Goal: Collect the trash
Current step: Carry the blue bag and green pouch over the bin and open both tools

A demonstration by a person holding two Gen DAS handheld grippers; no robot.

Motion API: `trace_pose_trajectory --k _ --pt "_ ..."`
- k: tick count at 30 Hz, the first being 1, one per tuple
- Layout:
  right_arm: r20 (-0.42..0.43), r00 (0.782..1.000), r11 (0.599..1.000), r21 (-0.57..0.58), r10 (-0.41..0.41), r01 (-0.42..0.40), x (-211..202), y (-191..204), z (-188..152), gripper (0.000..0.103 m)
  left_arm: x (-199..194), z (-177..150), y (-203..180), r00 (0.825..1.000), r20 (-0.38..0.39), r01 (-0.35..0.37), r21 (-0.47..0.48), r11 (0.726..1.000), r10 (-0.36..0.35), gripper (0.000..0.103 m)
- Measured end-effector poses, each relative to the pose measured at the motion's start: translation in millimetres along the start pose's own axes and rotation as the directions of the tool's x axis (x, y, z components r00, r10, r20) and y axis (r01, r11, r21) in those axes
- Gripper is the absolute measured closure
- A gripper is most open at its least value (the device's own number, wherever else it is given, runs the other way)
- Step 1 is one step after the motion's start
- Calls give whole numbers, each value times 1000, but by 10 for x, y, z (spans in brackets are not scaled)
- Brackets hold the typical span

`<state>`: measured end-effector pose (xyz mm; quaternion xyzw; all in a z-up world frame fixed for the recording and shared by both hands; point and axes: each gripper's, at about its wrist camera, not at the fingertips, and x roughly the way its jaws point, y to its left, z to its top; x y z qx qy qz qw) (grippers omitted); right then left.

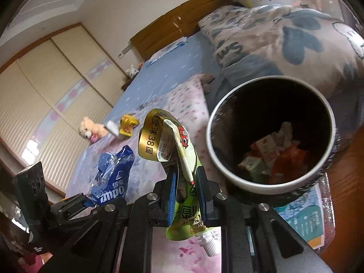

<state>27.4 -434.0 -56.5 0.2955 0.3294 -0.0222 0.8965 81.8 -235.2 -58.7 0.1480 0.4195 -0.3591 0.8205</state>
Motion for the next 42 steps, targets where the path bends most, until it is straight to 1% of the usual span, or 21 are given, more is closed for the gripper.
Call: trace_pose_trajectory --k 8,23,32,42 --pt "37 999 999 35 -27 25 -146 -168 61 86 85 148 -234 1000 5 17 40 999 -17 68" --pt "91 992 994 69 -89 83 -272 -397 258 86 236 375 -513 999 1 34 87 996 -35 68" --pt "92 987 987 95 -134 126 -223 -567 357 86 332 551 -665 999 0 43 112 993 -43 68" --pt "77 984 983 101 -162 154 -136 -685 475 86 493 686 -798 999 -15 40 133 990 -38 68"
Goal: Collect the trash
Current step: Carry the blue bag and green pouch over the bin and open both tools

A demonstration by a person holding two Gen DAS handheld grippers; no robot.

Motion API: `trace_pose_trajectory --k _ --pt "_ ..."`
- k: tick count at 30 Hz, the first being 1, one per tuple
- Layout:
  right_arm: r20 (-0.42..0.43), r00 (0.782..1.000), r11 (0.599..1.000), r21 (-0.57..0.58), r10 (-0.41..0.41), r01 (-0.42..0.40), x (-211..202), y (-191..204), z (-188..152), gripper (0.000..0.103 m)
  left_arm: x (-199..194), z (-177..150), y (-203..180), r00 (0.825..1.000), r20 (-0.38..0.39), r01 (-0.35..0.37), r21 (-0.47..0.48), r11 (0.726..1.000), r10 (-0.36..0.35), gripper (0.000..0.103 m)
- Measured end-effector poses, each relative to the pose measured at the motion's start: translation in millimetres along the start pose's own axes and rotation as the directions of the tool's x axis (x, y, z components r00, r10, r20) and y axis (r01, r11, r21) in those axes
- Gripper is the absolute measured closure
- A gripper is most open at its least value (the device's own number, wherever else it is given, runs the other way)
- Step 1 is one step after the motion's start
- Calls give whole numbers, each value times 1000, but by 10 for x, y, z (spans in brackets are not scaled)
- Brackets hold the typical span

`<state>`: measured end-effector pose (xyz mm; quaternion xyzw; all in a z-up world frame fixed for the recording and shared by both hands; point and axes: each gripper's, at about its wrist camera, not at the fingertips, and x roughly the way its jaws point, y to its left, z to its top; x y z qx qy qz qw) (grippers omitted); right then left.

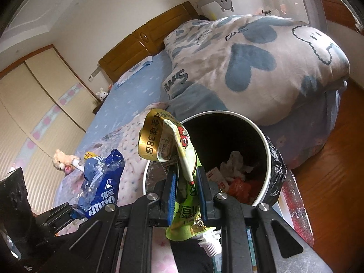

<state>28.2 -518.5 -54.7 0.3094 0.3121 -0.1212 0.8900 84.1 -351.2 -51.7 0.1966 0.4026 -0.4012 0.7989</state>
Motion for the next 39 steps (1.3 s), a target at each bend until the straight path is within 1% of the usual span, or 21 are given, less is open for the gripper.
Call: trace_pose_trajectory --k 22,39 --pt "-21 1000 999 30 -11 12 157 -84 65 86 200 126 -45 1000 -12 -12 17 1000 13 68" --pt "-43 999 998 58 -11 13 245 -141 94 86 327 157 -55 999 -30 -22 17 1000 23 68"
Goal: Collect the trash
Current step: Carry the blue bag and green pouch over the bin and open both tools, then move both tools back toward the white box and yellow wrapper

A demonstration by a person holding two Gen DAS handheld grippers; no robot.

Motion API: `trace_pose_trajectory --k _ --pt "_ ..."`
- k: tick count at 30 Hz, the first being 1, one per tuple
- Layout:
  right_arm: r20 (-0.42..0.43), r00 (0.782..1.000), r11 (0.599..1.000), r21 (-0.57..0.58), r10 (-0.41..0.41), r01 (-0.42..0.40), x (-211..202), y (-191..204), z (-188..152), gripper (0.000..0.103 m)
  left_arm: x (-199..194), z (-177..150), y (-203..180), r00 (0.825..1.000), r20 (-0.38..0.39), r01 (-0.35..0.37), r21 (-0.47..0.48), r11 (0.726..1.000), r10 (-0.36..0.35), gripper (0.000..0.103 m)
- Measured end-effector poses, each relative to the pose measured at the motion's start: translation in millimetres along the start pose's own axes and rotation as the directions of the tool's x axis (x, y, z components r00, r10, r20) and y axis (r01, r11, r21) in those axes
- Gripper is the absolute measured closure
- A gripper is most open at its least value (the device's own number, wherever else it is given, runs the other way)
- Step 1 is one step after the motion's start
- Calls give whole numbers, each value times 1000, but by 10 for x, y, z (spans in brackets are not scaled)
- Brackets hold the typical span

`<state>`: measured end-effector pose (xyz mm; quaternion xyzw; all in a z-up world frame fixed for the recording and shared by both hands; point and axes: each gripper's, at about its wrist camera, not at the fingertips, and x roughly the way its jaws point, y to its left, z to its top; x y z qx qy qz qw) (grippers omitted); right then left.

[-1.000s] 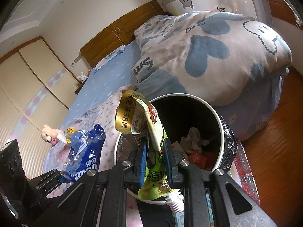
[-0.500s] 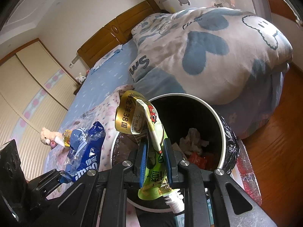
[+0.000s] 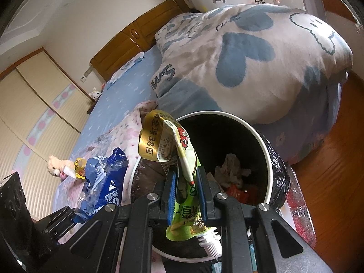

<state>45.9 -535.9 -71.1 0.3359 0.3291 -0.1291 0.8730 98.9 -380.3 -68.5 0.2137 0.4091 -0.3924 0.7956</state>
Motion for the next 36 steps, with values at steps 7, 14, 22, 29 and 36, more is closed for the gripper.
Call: trace_pose_trajectory --k 7,14,22,29,36 --pt "-3 1000 1000 11 -3 3 20 -29 16 85 74 20 6 1000 -13 6 -4 1000 -6 68" --pt "-8 1000 1000 24 -13 14 36 -64 38 82 111 62 -47 1000 -15 19 8 1000 -19 66" --pt "9 1000 999 45 -13 12 -9 -78 54 51 66 22 -42 1000 -3 15 -2 1000 -15 37" --pt "30 1000 999 39 -9 8 -76 -34 18 45 -52 -117 68 1000 7 19 -43 999 -19 29" --pt "48 999 1000 -12 6 -5 -143 173 -106 29 -220 -384 372 1000 19 -1 -148 989 4 29"
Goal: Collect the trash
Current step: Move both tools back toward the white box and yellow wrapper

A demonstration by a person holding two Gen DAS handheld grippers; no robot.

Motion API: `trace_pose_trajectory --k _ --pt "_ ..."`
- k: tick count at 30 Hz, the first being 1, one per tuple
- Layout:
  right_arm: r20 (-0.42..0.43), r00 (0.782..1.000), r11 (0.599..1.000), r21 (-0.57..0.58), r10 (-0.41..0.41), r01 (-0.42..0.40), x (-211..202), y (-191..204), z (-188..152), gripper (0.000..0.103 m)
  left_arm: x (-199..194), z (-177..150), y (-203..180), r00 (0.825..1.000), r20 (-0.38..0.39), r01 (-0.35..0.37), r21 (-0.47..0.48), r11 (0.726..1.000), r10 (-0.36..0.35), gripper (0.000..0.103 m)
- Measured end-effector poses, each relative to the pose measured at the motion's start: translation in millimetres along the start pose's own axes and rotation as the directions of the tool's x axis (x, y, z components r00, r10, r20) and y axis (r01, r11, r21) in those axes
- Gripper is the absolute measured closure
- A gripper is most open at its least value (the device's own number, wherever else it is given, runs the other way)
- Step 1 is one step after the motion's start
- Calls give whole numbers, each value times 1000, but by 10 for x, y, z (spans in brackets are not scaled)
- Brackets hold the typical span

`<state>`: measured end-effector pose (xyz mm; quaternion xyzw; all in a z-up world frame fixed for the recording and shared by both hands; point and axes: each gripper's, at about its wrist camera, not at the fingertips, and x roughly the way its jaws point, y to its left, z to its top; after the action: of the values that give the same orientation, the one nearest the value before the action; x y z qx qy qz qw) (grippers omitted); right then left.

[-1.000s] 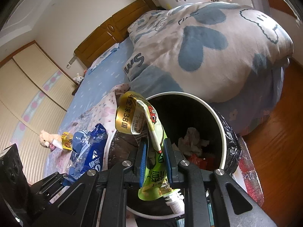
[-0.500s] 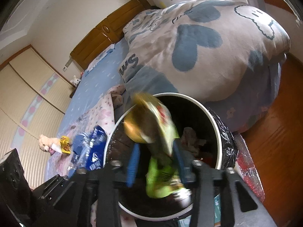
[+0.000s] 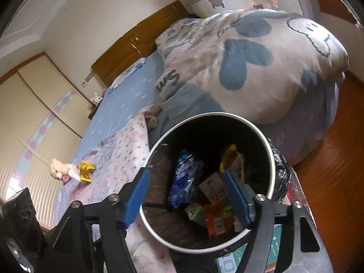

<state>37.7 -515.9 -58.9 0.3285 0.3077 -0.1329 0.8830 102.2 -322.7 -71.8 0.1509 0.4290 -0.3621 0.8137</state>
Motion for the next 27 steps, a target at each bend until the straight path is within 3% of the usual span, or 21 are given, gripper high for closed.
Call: trace_pose_trajectory --k 15,27 --pt "-10 995 972 -215 99 -99 157 917 -387 17 -362 -523 1049 993 10 -113 -213 971 118 29" --pt "-98 982 953 -243 160 -180 567 1386 -595 17 -477 -680 1817 978 -6 -200 -334 921 210 29"
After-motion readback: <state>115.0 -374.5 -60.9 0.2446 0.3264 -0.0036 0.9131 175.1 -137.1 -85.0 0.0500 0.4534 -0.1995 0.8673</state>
